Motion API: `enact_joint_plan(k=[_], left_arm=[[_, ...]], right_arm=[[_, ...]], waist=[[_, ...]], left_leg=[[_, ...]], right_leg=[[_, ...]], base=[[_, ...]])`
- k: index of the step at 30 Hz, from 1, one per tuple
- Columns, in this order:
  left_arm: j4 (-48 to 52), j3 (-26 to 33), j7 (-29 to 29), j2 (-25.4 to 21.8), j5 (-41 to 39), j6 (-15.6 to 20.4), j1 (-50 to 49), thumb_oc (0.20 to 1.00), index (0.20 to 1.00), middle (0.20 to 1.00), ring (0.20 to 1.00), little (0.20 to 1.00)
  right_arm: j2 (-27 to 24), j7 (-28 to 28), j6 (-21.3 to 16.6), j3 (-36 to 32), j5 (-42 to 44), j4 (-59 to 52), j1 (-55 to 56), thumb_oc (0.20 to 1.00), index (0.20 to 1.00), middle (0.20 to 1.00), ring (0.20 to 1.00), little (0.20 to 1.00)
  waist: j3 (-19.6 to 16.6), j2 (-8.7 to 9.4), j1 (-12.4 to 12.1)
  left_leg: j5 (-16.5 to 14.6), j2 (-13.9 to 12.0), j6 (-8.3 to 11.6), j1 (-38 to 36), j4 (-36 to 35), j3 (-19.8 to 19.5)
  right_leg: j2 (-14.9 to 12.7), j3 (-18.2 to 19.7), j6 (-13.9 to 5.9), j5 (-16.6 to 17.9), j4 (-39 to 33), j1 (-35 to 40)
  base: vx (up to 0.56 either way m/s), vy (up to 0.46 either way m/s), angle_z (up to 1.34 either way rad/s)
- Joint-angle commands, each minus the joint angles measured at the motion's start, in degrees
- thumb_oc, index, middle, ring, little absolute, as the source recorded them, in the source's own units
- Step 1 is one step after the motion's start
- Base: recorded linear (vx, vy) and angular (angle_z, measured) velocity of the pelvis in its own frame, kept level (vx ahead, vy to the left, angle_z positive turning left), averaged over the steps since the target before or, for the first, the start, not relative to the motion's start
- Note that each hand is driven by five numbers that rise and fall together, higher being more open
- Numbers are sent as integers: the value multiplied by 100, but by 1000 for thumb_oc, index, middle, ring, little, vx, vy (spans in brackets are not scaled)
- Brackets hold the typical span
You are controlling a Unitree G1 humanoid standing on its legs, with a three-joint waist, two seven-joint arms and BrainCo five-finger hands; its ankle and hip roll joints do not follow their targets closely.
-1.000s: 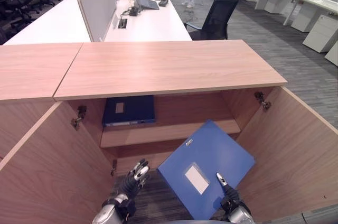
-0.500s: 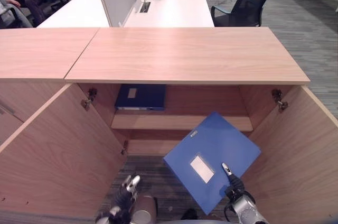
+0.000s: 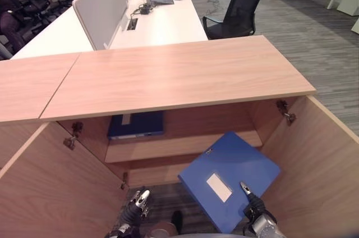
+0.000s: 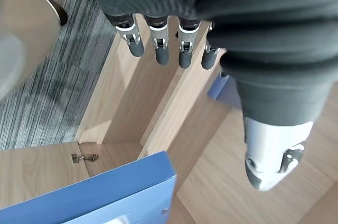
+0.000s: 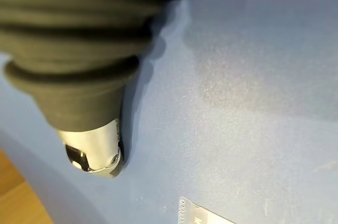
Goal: Put the empty folder in the office cabinet
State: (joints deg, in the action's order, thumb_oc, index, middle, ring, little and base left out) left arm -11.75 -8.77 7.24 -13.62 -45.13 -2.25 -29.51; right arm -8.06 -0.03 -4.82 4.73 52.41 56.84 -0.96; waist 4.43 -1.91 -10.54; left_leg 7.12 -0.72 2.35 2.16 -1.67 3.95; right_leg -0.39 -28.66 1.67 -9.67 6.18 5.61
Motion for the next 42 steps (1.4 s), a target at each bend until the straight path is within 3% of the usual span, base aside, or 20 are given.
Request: enact_joint_plan(k=[1,8,10,11,12,13,15,16,17,19,20,23,25,32,42], left_arm=[[573,31,87,-126,-184,166,-296,1000,1000,1000,1000,1000],[581,-61,87,-206,-225,124,-377,1000,1000,1000,1000,1000],[608,-119,130,-281,-216,84,-447,1000,1000,1000,1000,1000],[608,-119,130,-282,-216,84,-448,1000,1000,1000,1000,1000],[660,-170,184,-360,-212,46,-505,1000,1000,1000,1000,1000],[664,-171,183,-363,-213,43,-510,1000,1000,1000,1000,1000],[731,-206,225,-494,-186,-47,-546,1000,1000,1000,1000,1000],[732,-205,225,-496,-186,-48,-547,1000,1000,1000,1000,1000],[816,-193,244,-631,-144,-90,-628,1000,1000,1000,1000,1000],[913,-220,344,-715,-72,-171,-752,1000,1000,1000,1000,1000],[957,-209,414,-778,9,-217,-889,1000,1000,1000,1000,1000],[976,-214,417,-813,9,-235,-957,1000,1000,1000,1000,1000],[1068,-199,418,-797,-89,-210,-1190,1000,1000,1000,1000,1000],[1060,-212,468,-788,-142,-234,-1487,1000,1000,1000,1000,1000],[1098,-628,561,-868,-174,-199,-1684,1000,1000,1000,1000,1000]], right_arm=[[94,98,-233,-74,89,-175,-259,200,200,200,200,200],[157,84,-200,-163,173,-665,-84,200,200,200,200,200],[191,96,-199,-206,196,-904,18,200,200,200,200,200],[192,95,-198,-206,196,-906,20,200,200,200,200,200],[190,108,-208,-262,153,-1041,78,200,200,200,200,200],[192,106,-207,-263,151,-1046,84,200,200,200,200,200],[283,134,-172,-302,126,-1248,167,200,200,200,200,200],[284,133,-172,-302,126,-1249,168,200,200,200,200,200],[349,170,-118,-270,146,-1381,231,200,200,200,200,200],[435,226,-67,-234,138,-1584,455,200,200,200,200,200],[460,303,5,-274,153,-1667,615,200,200,200,200,200],[466,337,38,-264,136,-1701,683,200,200,200,200,200],[457,370,10,-197,134,-1874,787,200,200,200,200,200],[466,373,-21,-137,194,-2032,1032,200,200,200,200,200],[416,309,-446,-33,671,-3089,860,200,200,200,200,200]], waist=[[-81,243,-151],[-161,369,-88],[-245,411,-47],[-247,411,-48],[-265,387,3],[-265,389,1],[-210,345,124],[-210,350,121],[-73,296,238],[-29,215,393],[-79,241,479],[-75,275,479],[58,291,440],[132,388,427],[103,493,348]], left_leg=[[425,26,210,423,-192,80],[32,211,-40,393,136,203],[-183,341,-178,313,203,277],[-184,341,-178,314,204,278],[-355,451,-286,164,222,297],[-362,458,-294,160,223,301],[-687,652,-552,-198,255,360],[-687,657,-555,-198,254,364],[-866,777,-739,-461,273,415],[-1090,800,-910,-718,281,535],[-1217,878,-982,-839,236,603],[-1205,886,-972,-855,192,584],[-1214,902,-989,-944,174,476],[-1298,896,-955,-997,229,387],[-1446,880,-985,-765,357,180]], right_leg=[[-190,258,-254,363,-384,204],[-459,225,-479,461,-351,242],[-670,217,-680,521,-251,210],[-671,218,-680,520,-250,209],[-917,194,-829,562,89,119],[-933,199,-840,547,121,109],[-1534,321,-1191,783,1285,-252],[-1542,327,-1194,777,1297,-259],[-1930,507,-1405,1433,2154,-552],[-2274,556,-1338,1535,2854,-842],[-2412,424,-1303,1464,2771,-920],[-2298,367,-1265,1468,2508,-906],[-2112,242,-1361,1635,2160,-1138],[-2022,-59,-1402,1730,1558,-1033],[-1989,-168,-1276,1298,1586,-1138]], base=[[29,139,-6],[53,169,-2],[75,233,-7],[80,284,-3],[49,222,-1],[96,467,4],[75,384,9],[55,378,32],[43,361,29],[85,412,15],[94,228,12],[71,35,-2],[59,-6,-25],[61,-11,0],[55,-21,5]])
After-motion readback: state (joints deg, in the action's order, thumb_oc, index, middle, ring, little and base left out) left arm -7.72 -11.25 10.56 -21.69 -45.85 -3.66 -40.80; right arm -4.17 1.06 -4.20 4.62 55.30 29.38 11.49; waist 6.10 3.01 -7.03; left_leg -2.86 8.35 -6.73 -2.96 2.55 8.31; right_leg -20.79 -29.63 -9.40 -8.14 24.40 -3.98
